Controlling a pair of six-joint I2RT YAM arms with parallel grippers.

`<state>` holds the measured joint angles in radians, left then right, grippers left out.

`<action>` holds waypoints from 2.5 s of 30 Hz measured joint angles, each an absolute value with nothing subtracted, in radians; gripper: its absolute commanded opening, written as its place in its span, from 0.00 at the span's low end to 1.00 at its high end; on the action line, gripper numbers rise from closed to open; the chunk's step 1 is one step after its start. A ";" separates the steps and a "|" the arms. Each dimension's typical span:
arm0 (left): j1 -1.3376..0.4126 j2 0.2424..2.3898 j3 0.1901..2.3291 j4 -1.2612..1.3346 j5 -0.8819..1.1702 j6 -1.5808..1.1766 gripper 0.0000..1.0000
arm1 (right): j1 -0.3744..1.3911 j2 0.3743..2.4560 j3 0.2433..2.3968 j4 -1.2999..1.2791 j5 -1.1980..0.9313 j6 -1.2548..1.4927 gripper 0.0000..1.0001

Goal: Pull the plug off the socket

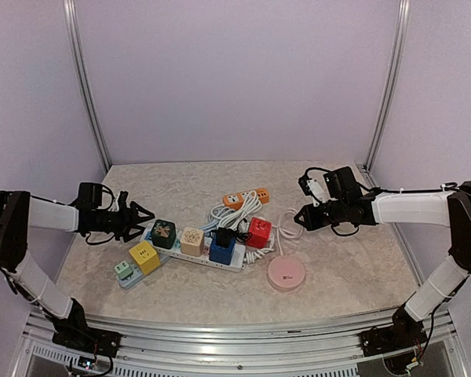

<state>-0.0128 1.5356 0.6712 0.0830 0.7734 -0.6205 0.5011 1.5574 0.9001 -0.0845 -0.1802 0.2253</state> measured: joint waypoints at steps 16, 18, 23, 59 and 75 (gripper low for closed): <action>-0.012 1.674 0.711 0.142 0.801 -0.621 0.77 | 0.501 1.558 0.902 -0.085 -0.182 0.226 0.00; -0.012 1.676 0.711 0.139 0.797 -0.620 0.76 | 0.501 1.557 0.902 -0.085 -0.182 0.226 0.00; -0.018 1.676 0.711 0.152 0.818 -0.620 0.71 | 0.501 1.558 0.902 -0.085 -0.183 0.228 0.00; -0.181 1.542 0.750 0.080 0.885 -0.546 0.34 | 0.480 1.558 0.902 -0.084 -0.147 0.253 0.02; -0.229 1.516 0.892 -0.015 0.928 -0.524 0.27 | 0.466 1.485 0.903 -0.078 -0.105 0.312 0.91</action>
